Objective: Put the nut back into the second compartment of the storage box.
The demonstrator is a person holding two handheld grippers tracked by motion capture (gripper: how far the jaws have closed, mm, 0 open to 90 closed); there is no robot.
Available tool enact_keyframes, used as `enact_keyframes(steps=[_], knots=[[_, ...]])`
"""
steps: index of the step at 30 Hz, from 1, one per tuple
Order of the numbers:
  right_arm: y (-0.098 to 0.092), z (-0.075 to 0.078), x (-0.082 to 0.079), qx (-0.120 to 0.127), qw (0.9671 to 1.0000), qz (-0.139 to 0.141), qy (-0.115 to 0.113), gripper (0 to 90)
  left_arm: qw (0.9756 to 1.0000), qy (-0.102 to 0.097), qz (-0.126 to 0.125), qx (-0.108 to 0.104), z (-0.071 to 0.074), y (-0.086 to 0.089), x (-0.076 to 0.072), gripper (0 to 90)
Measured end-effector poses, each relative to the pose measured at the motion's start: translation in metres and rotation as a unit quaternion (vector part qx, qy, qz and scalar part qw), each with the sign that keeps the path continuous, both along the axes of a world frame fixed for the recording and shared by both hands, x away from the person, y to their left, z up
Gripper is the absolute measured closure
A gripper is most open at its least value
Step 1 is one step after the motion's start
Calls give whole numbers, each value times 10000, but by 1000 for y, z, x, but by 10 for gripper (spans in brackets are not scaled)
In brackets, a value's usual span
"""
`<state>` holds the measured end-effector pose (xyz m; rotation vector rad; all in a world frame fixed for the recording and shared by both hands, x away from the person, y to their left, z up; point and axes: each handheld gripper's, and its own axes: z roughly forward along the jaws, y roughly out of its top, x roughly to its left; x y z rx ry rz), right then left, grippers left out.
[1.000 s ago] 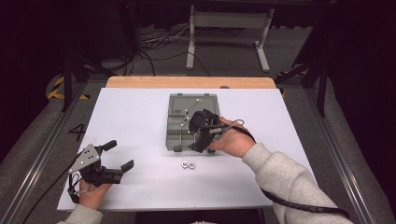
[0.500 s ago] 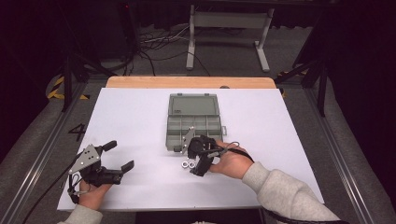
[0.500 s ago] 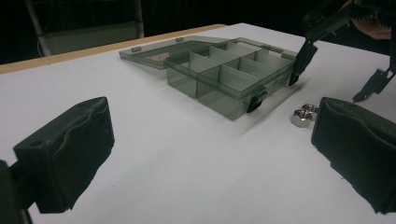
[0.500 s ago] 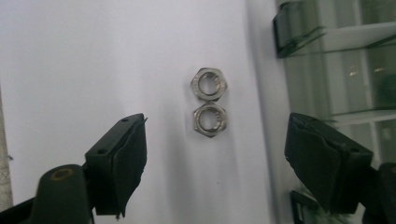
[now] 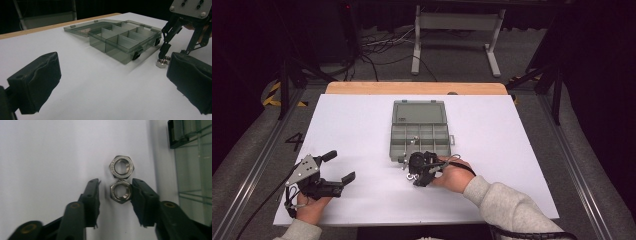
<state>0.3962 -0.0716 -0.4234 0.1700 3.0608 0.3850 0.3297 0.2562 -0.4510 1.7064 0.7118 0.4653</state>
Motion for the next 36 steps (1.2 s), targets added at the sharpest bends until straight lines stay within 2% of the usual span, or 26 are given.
enact_keyframes(steps=[3, 6, 8, 9, 10, 13, 17, 20, 21, 23, 26, 29, 34, 36], knots=[[1, 1, 3, -42, 9999, -66, 124, 700, 10000, -4, 8, 1, 0, 1, 0, 1], [1, 9, 1, -37, 10000, 7, 57, 700, 10000, -3, 8, -2, 0, 1, -1, 1], [0, 21, 1, 25, 10000, -37, 2, 699, 10000, 6, 5, -10, 0, 2, -1, 1], [0, 21, 1, 25, 10000, -37, 2, 699, 10000, 6, 5, -10, 0, 2, -1, 1], [-1, 34, 5, 108, 9999, -43, -112, 699, 10000, -9, 11, -16, 0, 2, -1, 1], [-2, 51, 13, 199, 9994, -146, -240, 698, 10000, -8, 0, -11, 0, 2, -1, 1], [-2, 71, 29, 377, 9979, -299, -442, 698, 10000, -4, -3, -18, 0, 1, -1, 1], [-2, 78, 38, 413, 9970, -411, -512, 698, 10000, -8, -7, -28, 0, 2, 0, 1], [-1, 84, 48, 433, 9961, -488, -588, 698, 10000, -14, 3, -16, 0, 2, -1, 1], [-1, 85, 52, 433, 9958, -516, -626, 698, 10000, -14, 11, -26, 0, 2, 0, 1], [1, 91, 73, 490, 9936, -714, -725, 698, 10000, -2, -7, -36, 0, 2, 0, 1], [2, 91, 86, 467, 9922, -853, -780, 698, 10000, -5, 0, -58, 0, 2, 0, 1], [3, 83, 112, 459, 9888, -1148, -837, 697, 10000, 0, -13, -51, -1, 2, 0, 1], [4, 80, 116, 459, 9880, -1197, -864, 697, 10000, -6, -9, -51, -1, 2, 0, 1]])
